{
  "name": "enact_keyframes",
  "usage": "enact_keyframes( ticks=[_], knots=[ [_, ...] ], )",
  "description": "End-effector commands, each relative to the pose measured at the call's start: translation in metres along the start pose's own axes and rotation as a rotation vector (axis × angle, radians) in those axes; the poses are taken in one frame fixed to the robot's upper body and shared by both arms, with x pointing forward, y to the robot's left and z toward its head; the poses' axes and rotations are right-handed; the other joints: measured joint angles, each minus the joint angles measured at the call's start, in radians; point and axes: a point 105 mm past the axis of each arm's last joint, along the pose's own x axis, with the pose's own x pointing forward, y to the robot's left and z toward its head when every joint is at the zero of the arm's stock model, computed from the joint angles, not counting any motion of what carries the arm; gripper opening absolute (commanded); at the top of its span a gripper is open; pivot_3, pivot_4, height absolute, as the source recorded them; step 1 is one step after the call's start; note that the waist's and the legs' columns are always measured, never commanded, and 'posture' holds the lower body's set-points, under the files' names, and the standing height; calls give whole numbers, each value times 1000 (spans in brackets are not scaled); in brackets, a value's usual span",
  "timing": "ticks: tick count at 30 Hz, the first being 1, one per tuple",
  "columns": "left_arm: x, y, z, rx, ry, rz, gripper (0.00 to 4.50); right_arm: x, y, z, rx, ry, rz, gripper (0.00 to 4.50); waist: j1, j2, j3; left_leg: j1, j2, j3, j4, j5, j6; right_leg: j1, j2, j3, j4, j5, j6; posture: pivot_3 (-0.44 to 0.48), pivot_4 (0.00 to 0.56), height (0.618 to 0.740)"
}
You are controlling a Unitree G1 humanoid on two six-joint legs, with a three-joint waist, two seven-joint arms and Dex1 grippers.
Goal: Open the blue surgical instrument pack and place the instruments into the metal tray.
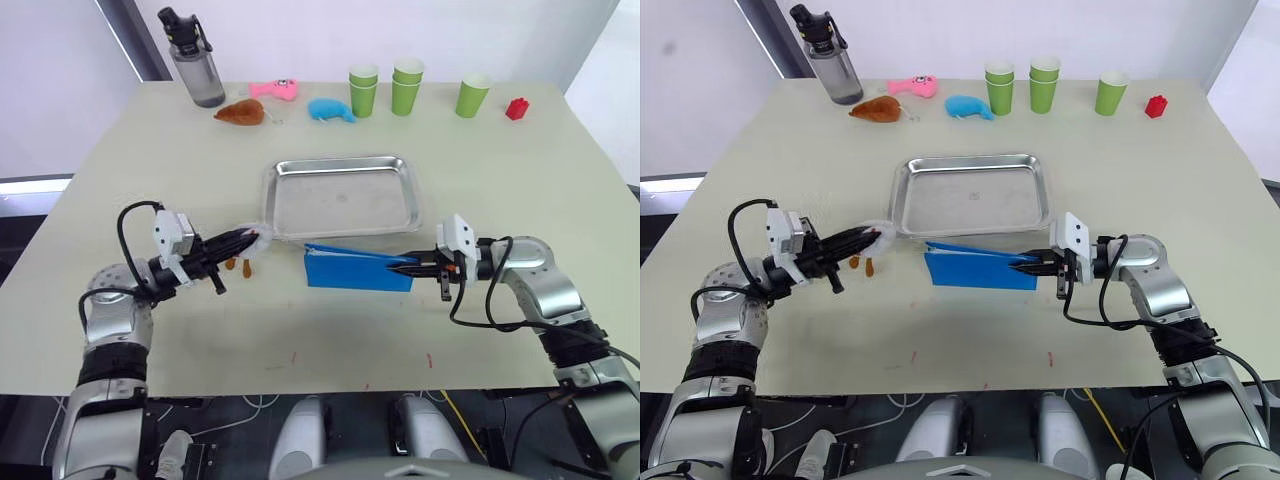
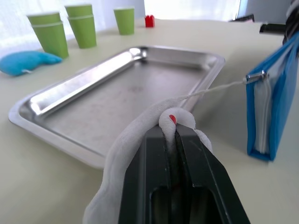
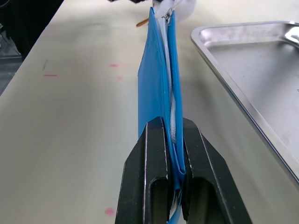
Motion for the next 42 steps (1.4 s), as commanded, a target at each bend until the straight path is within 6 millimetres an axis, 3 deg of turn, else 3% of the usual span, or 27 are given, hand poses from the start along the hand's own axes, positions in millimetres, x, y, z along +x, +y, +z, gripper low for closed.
enact_keyframes(
  ticks=[1, 7, 16, 23, 27, 42],
  knots=[
    [-7, 8, 18, 11, -64, 62, 75, -8, -2, 3, -23, -3, -22, 0, 0, 0, 0, 0, 0, 0, 0, 0, 0, 0, 0, 0, 0, 0, 0, 0, 150, 734],
    [-8, 3, 17, -22, -71, 69, 75, -8, -1, 2, -20, -4, -22, 0, 0, 0, 0, -4, 0, 0, 0, 0, 0, -4, 0, 0, 0, 0, 0, 0, 150, 734],
    [-26, -9, -21, -54, 122, 46, 75, -7, 1, 2, -19, -4, -19, 0, 0, 0, 0, -4, 0, 0, 0, 0, 0, -4, -1, -1, 0, 0, 0, 0, 150, 734],
    [-31, -9, -35, -43, 197, 53, 75, -6, 1, 2, -20, -3, -15, 0, 0, 0, 0, -4, 0, 0, 0, 0, 0, -4, -1, -1, 0, 0, 0, 0, 150, 734],
    [-35, -21, -52, -66, 279, -14, 75, -5, 1, 2, -18, -9, -14, 0, 0, 0, 0, -4, 0, 0, 0, 0, 0, -4, -1, -1, 0, 0, 0, 0, 150, 734],
    [-43, -39, -73, -112, 347, -84, 75, 0, 2, 42, 55, -261, -12, 0, -4, 1, -1, -3, 0, 1, 0, 0, 0, -4, -1, 0, 1, 0, 0, 0, 150, 734]
  ],
)
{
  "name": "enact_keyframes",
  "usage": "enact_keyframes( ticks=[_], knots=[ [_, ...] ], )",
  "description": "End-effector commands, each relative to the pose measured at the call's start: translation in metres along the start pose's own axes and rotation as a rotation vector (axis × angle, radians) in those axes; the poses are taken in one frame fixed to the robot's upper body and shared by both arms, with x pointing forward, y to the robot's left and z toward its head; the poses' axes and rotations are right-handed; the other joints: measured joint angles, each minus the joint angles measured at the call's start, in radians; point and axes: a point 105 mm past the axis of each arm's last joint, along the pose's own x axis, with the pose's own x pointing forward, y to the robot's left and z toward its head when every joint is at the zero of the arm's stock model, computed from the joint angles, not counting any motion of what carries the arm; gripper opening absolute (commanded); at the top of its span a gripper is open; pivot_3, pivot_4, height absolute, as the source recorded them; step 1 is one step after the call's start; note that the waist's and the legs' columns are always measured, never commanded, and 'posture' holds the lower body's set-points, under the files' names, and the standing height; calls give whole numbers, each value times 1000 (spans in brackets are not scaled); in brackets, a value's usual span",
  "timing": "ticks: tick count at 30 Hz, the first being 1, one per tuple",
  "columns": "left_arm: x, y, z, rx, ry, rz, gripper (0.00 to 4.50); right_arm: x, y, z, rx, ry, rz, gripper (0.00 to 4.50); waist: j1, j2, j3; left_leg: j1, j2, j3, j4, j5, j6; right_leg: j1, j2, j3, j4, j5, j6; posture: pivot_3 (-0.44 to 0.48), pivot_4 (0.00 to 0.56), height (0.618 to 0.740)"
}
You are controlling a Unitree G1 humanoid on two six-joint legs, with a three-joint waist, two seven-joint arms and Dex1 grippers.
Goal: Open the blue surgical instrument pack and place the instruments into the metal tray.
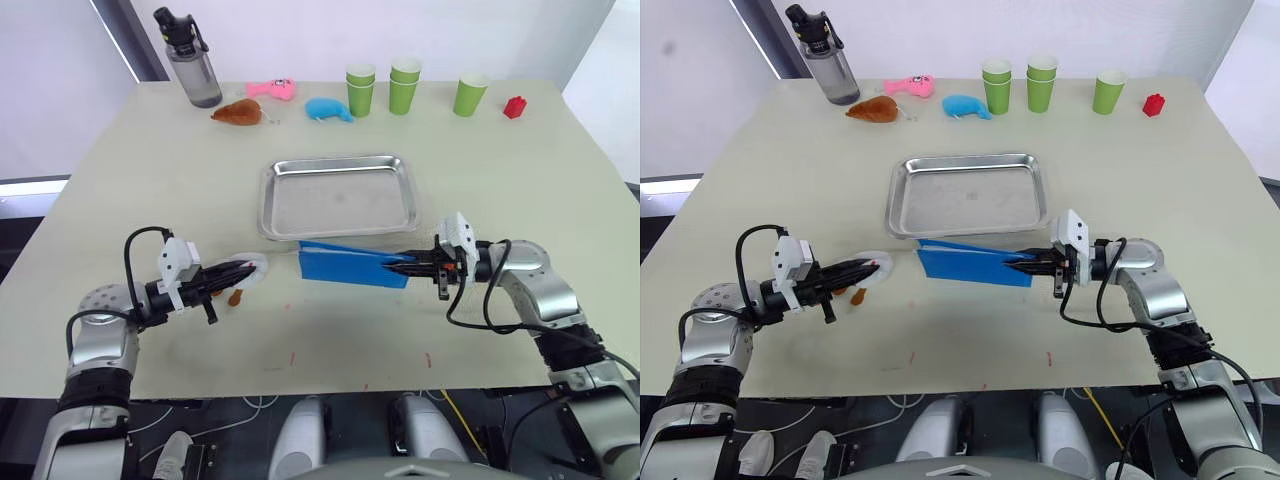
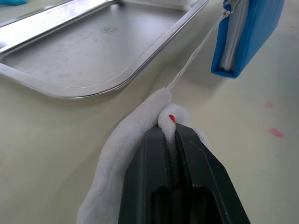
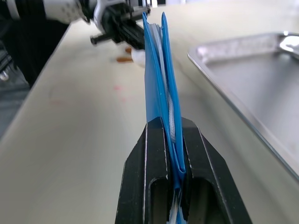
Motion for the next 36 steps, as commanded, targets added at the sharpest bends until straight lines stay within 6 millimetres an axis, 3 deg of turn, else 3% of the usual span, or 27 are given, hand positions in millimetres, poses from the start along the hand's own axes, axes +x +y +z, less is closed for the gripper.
enact_keyframes(
  ticks=[1, 9, 15, 26, 31, 34, 35, 36],
  knots=[
    [-6, -13, -33, -83, 106, -25, 75, -1, 2, 30, -28, -135, 2, 0, 0, 0, 0, 0, 0, 0, 0, 0, 0, 0, 0, 0, 0, 0, 0, 0, 150, 734],
    [-5, -14, -33, -81, 97, -28, 75, 3, 4, 52, 29, -282, -1, 0, -1, 1, -1, 1, 0, 0, 0, 0, 0, 0, 0, 0, 1, 0, 0, 0, 150, 734],
    [0, -13, -26, -74, 90, -35, 75, 2, 1, 55, 36, -299, -15, 0, 0, 1, -1, 1, 0, 0, 0, 0, 0, 0, 0, 0, 1, 0, 0, 0, 150, 734],
    [-1, -13, -21, -85, 143, -2, 75, 2, 0, 15, -110, -27, -8, 0, 0, 1, -1, 1, 0, 1, 0, 0, 0, 0, 0, 1, 0, 0, 0, 0, 150, 734],
    [-7, -9, -9, -91, 132, 10, 75, 4, 2, 4, -184, 64, 27, 0, -3, 1, 0, 1, 0, 1, 0, 0, 0, 0, 0, 1, 1, 0, 0, 0, 150, 734],
    [-20, -10, 0, -96, 146, -27, 1304, 2, -1, 3, -235, 111, 43, 0, -9, 2, 0, 1, 0, 1, -1, 0, 0, 0, 0, 1, 0, 0, 0, 0, 150, 734],
    [-24, -7, 2, -87, 157, -29, 1304, 1, -3, 4, -242, 116, 47, 0, -12, 2, 0, 0, 0, 1, 0, 0, 0, 0, 0, 1, 0, 0, 0, 0, 150, 734],
    [-26, -4, 4, -77, 166, -22, 1871, 1, -4, 6, -244, 116, 49, 0, -16, 2, 0, 0, 0, 1, -1, 0, 0, 0, 0, 1, 0, 0, 0, 0, 150, 734]
  ],
)
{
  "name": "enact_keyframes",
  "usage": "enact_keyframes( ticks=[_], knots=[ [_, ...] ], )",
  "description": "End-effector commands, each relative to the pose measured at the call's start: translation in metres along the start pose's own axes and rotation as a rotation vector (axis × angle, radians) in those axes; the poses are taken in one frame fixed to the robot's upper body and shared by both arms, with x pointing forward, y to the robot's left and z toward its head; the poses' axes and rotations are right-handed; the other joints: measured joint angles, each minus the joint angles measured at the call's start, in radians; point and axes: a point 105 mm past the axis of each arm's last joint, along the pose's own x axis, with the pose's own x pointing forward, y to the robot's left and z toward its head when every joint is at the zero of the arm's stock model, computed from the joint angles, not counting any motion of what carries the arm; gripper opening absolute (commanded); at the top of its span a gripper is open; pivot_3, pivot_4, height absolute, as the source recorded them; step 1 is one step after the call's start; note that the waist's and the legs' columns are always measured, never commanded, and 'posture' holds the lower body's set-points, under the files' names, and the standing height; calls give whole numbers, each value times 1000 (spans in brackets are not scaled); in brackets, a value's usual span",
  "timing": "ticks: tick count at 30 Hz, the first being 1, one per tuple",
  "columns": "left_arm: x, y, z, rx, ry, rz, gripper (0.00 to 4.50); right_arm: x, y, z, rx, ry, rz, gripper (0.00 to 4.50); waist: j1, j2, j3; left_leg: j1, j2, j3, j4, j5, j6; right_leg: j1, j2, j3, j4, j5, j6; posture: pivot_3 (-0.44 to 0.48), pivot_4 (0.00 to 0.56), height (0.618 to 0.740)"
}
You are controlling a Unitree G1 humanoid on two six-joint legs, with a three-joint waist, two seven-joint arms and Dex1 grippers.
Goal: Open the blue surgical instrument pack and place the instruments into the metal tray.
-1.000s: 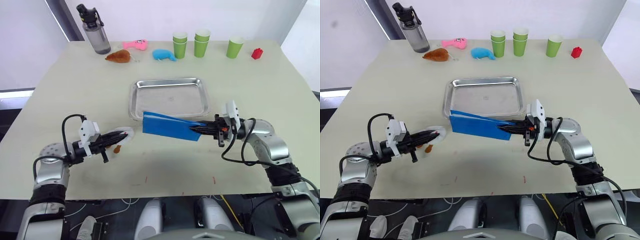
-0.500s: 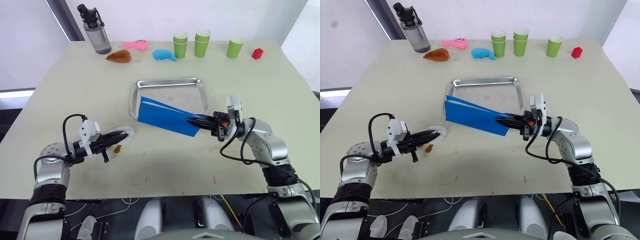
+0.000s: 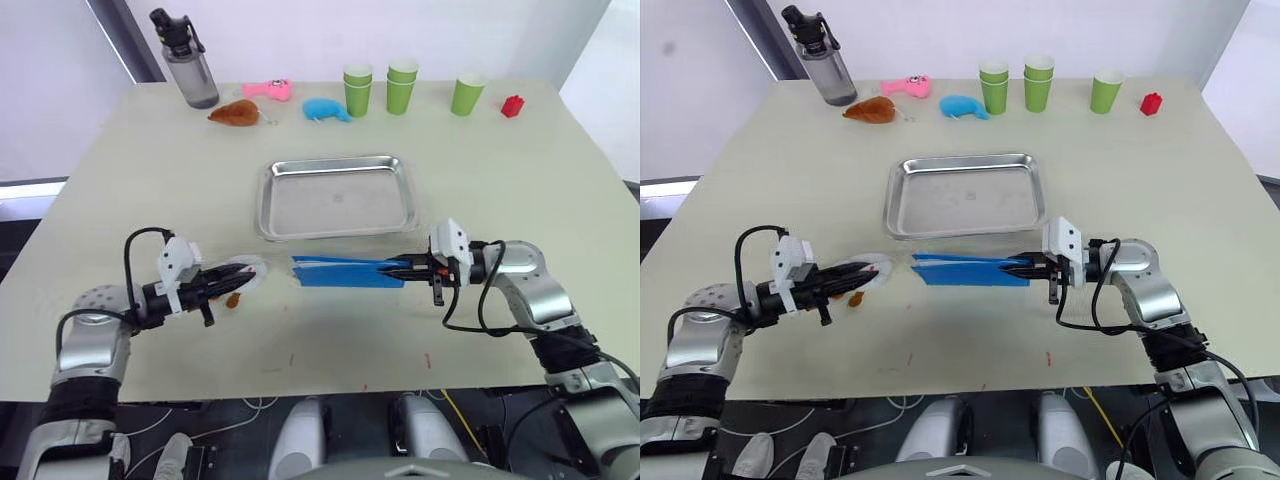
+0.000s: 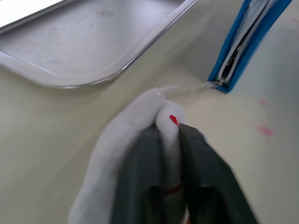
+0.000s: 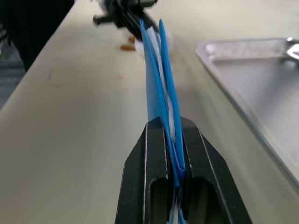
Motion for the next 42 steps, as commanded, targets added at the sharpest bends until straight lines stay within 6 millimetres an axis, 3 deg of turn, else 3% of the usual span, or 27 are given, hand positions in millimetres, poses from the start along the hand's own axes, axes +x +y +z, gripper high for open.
enact_keyframes(
  ticks=[1, 2, 6, 9, 19, 25, 29, 32, 42],
  knots=[
    [-17, 7, -2, -15, 59, 12, 2335, -5, -9, 13, -80, 3, 10, 0, -4, 0, 0, 0, 0, 0, 0, 0, 0, 0, 0, 0, 0, 0, 0, 0, 150, 734],
    [-20, 12, 2, -7, 56, 25, 2335, -5, -10, 14, -83, 2, 13, 0, -4, 0, 0, 0, 0, 0, 0, 0, 0, 0, 0, 0, 0, 0, 0, 0, 150, 734],
    [-29, 20, 9, 13, 70, 22, 3920, -5, -11, 16, -88, -1, 24, 0, -3, 0, 1, -1, 0, -1, 0, 0, 0, 0, 0, -1, 0, 0, 0, 0, 150, 734],
    [-33, 19, 8, 20, 90, -5, 4390, -4, -10, 16, -87, -5, 30, 0, -3, 0, 1, -2, 0, -1, 0, 0, 0, 0, 0, -1, -1, 0, 0, 0, 150, 734],
    [-41, 17, 53, -82, 43, -202, 4390, -2, -8, 17, -69, -21, 38, 0, -3, -2, 2, -4, 0, -1, 1, 0, 0, -1, 0, -3, -1, 0, 0, 0, 150, 734],
    [-15, 6, 86, -61, -59, -309, 4390, 0, -7, 18, -61, -34, 42, 0, -2, -3, 4, -4, 0, -2, 1, 0, 0, -1, 0, -3, -1, 0, 0, 0, 150, 734],
    [5, 4, 87, 18, -77, -319, 4390, 2, -6, 19, -52, -41, 52, 0, -4, -3, 4, -4, 0, -2, 1, 0, 0, -1, 0, -2, -1, 0, 0, 0, 150, 734],
    [21, -2, 75, 72, -52, -332, 4390, 3, -6, 20, -52, -40, 55, 0, -6, -3, 4, -4, 0, -1, 1, 0, 0, -1, 0, -2, -1, 0, 0, 0, 150, 734],
    [39, 0, 63, 134, -89, -316, 4390, 5, -5, 21, -54, -41, 58, 0, -4, -3, 4, -4, 0, -1, 2, 0, 0, -2, 0, -2, -1, 0, 0, 0, 150, 734]
  ],
)
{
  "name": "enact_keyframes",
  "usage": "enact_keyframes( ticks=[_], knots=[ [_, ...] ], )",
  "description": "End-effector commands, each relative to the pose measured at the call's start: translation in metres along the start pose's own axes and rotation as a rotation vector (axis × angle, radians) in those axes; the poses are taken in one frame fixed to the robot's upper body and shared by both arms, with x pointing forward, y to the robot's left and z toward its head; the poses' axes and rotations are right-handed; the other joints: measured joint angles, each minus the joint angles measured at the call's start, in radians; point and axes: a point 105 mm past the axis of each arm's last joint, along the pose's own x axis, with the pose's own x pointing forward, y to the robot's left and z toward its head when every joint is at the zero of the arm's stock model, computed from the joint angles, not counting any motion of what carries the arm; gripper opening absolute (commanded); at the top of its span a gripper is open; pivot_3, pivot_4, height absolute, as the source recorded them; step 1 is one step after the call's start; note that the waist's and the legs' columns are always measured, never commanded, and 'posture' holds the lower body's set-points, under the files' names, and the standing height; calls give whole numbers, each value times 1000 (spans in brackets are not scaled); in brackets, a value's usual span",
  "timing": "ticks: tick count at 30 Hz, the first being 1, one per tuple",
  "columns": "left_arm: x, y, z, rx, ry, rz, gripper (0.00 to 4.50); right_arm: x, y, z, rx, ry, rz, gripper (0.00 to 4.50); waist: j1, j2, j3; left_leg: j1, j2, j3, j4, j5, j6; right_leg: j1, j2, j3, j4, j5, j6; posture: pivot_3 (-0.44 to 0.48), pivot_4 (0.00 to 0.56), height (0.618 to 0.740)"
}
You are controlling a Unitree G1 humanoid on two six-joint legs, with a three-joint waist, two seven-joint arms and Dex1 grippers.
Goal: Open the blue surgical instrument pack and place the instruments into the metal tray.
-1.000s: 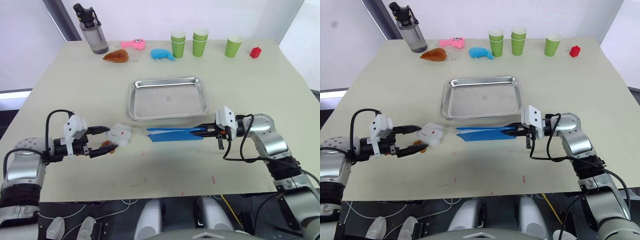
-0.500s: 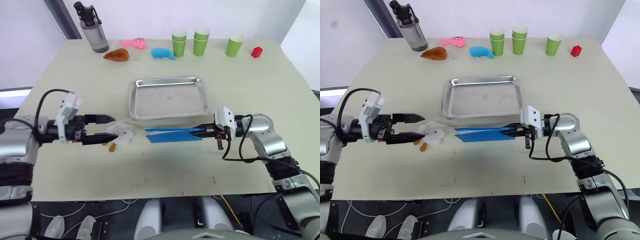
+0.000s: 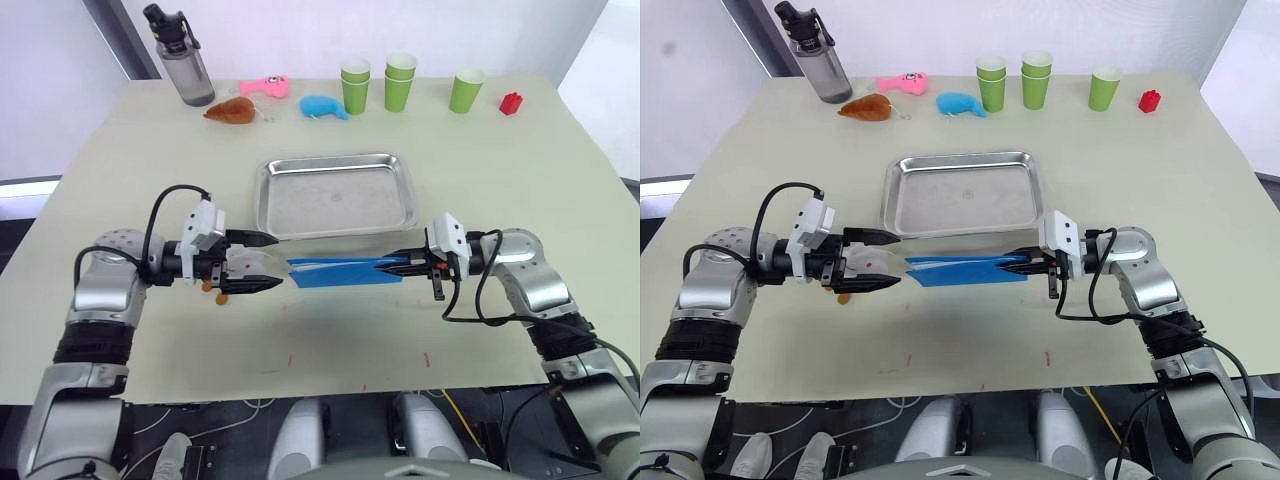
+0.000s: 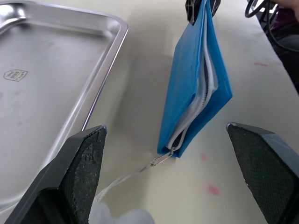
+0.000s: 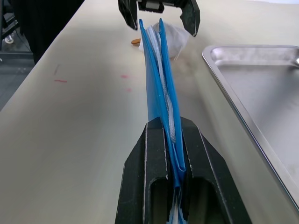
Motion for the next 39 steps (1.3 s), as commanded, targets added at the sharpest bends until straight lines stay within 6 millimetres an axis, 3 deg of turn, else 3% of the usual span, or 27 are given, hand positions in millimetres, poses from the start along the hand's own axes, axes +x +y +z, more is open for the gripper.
enact_keyframes(
  ticks=[1, 9, 20, 23, 30, 37, 39],
  knots=[
    [-2, 7, 8, 37, -38, 29, 4390, 1, -2, 13, -45, -27, 4, 0, 0, 0, 0, 0, 0, 0, 0, 0, 0, 0, 0, 0, 0, 0, 0, 0, 150, 734],
    [-8, 14, 12, 32, -84, 53, 4390, 1, -2, 13, -39, -24, 4, 0, -1, 0, 0, 0, 0, 0, 0, 0, 0, 0, 0, 0, 0, 0, 0, 0, 150, 734],
    [19, 8, 14, 61, -108, -3, 4390, 5, -3, 14, -41, -29, 15, 0, 1, 0, 0, 0, 0, 0, 0, 0, 0, 0, 0, 0, 0, 0, 0, 0, 150, 734],
    [22, 2, 16, 47, -129, -30, 3590, 6, -3, 14, -42, -30, 17, 0, 0, 0, 0, 0, 0, 0, 0, 0, 0, 0, 0, 0, 0, 0, 0, 0, 150, 734],
    [15, -12, 15, -15, -144, -58, 14, 7, -3, 11, -27, -28, 7, 0, -3, 0, 0, 0, 0, 0, 0, 0, 0, 0, 0, 0, 0, 0, 0, 0, 150, 734],
    [13, -19, 13, -49, -142, -47, 14, 6, -7, 9, -5, -27, -25, 0, 0, 0, 0, 0, 0, -1, 0, 0, 0, 0, 0, 0, 1, 0, 0, 0, 150, 734],
    [13, -19, 12, -55, -142, -37, 0, 4, -6, 13, 19, -48, -23, 731, 1, 0, 0, 0, 0, -1, 1, 0, 0, 0, 0, 0, 1, 0, 0, 0, 150, 734]
  ],
)
